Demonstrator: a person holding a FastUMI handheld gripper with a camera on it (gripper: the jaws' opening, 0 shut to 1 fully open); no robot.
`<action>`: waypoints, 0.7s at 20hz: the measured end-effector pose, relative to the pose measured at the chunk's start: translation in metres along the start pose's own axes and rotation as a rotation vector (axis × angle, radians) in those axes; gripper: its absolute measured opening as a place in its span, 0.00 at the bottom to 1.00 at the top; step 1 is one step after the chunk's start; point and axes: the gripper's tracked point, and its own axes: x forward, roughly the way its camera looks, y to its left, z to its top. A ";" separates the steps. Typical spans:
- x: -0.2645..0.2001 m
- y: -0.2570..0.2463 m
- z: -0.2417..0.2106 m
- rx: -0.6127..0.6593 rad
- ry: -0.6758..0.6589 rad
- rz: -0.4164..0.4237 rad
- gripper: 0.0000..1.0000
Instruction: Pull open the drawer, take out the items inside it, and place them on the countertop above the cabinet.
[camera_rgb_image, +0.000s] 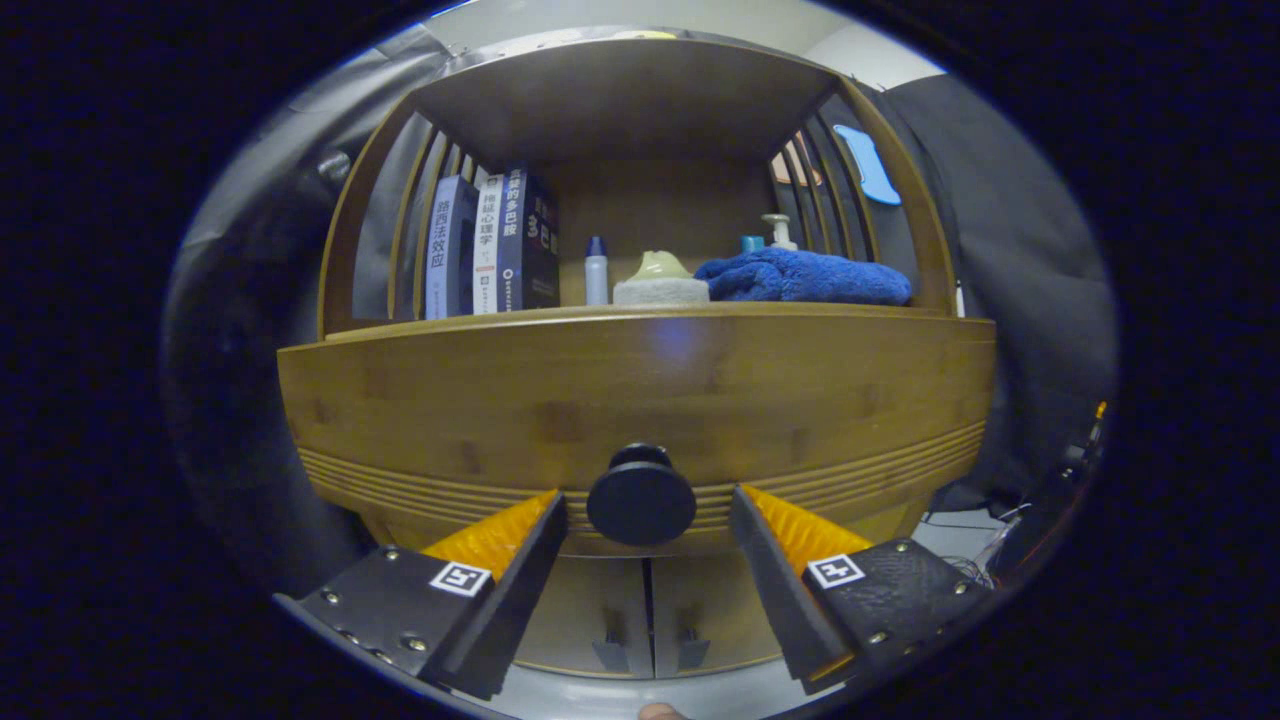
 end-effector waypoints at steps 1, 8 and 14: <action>0.003 0.000 0.000 -0.004 -0.011 -0.001 0.99; 0.017 0.001 0.000 0.009 -0.013 0.000 0.99; 0.026 0.002 0.000 0.021 -0.009 0.001 0.99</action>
